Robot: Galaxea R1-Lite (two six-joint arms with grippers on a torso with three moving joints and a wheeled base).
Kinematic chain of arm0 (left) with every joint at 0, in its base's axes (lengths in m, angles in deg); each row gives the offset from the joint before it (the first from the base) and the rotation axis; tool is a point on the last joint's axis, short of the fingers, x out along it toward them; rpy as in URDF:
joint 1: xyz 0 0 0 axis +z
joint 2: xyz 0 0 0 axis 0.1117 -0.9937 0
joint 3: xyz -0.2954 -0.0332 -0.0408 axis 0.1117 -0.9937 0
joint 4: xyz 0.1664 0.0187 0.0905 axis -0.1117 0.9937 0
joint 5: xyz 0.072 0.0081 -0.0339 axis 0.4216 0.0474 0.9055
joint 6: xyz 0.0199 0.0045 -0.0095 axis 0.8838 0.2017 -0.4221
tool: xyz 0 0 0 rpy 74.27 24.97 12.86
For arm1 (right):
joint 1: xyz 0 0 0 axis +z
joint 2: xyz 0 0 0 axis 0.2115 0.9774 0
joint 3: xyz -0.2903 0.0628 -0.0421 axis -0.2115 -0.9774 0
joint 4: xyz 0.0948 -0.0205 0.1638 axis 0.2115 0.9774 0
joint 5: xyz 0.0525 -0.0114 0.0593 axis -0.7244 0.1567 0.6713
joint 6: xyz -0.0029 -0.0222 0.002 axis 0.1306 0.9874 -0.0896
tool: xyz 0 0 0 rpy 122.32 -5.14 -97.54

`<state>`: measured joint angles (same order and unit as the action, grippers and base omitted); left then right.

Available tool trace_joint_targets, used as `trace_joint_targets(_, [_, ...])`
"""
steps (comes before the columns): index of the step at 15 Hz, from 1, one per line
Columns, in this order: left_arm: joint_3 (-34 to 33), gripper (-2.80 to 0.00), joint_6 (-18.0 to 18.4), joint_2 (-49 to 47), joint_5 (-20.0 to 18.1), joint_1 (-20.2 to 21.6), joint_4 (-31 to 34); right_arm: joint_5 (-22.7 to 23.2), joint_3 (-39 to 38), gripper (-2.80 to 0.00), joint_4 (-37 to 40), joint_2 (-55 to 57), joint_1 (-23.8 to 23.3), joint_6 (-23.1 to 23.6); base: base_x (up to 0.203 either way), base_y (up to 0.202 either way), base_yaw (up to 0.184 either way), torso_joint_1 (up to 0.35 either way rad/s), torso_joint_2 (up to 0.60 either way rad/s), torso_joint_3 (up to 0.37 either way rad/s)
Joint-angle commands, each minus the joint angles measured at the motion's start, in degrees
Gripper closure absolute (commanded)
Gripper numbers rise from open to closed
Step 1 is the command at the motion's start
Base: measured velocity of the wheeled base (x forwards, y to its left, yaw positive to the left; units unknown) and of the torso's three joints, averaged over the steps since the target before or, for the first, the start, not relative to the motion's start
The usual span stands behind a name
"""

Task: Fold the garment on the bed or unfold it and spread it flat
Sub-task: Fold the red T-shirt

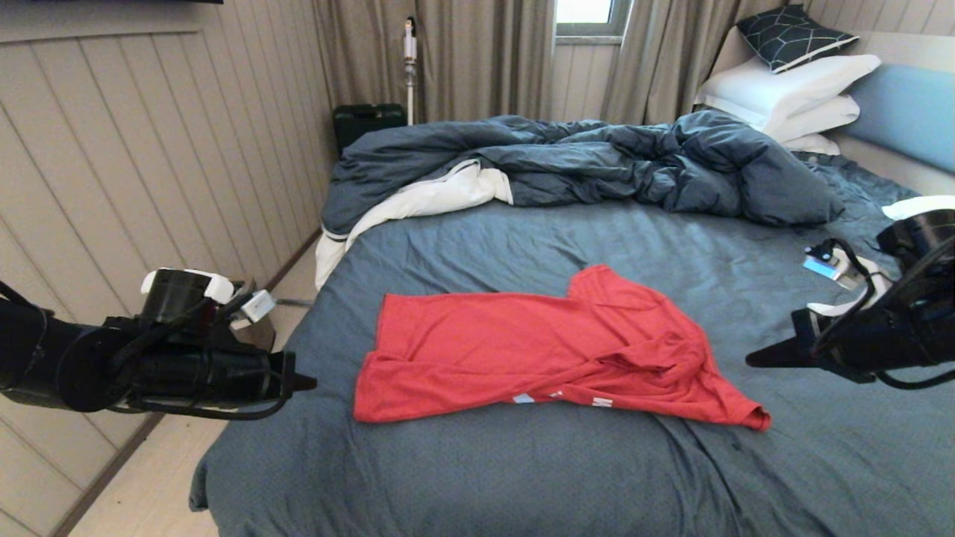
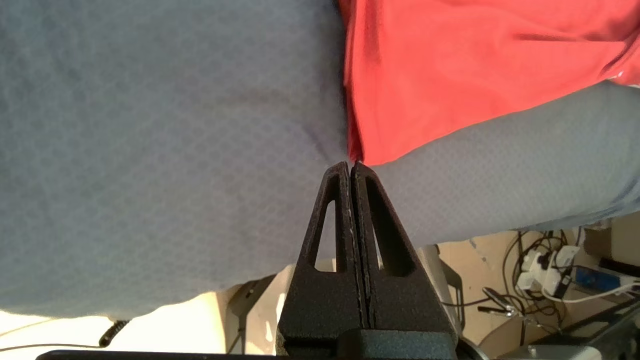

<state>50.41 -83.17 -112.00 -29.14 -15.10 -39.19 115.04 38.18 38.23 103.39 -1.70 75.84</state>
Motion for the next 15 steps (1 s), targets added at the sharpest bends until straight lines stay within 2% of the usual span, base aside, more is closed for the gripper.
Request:
trace_joint_targets(1, [1.26,0.00,-0.28,-1.04,0.77,-2.94,0.90,1.85,-2.22,0.00,-0.04,-3.47,0.02,0.08,0.000,0.000,0.000,0.000,0.00,0.000])
trace_joint_targets(3, [3.50,0.00,-1.81,-1.81,1.05,-5.86,4.07,3.17,-2.22,0.00,-0.39,-2.85,-0.07,0.00,0.000,0.000,0.000,0.000,0.00,0.000])
trace_joint_targets(5, [5.38,0.00,-3.92,-3.81,0.53,-6.65,5.39,3.26,-2.96,0.00,-2.71,-2.10,-0.07,-0.18,0.000,0.000,0.000,0.000,0.00,0.000])
trace_joint_targets(6, [5.54,-2.80,-4.39,-4.77,0.46,-6.73,5.43,3.27,-3.49,0.00,-4.36,-1.65,-0.07,-0.18,0.000,0.000,0.000,0.000,0.00,0.000])
trace_joint_targets(10, [7.09,-2.80,-4.34,-7.62,1.06,-6.89,5.01,4.46,-4.24,0.00,-6.86,-0.40,-0.57,-0.13,0.000,0.000,0.000,0.000,0.00,0.000])
trace_joint_targets(15, [9.58,-2.80,-4.45,-12.23,1.84,-9.13,4.85,6.13,-4.49,0.00,-7.82,-0.04,-2.35,0.00,0.000,0.000,0.000,0.000,0.00,0.000])
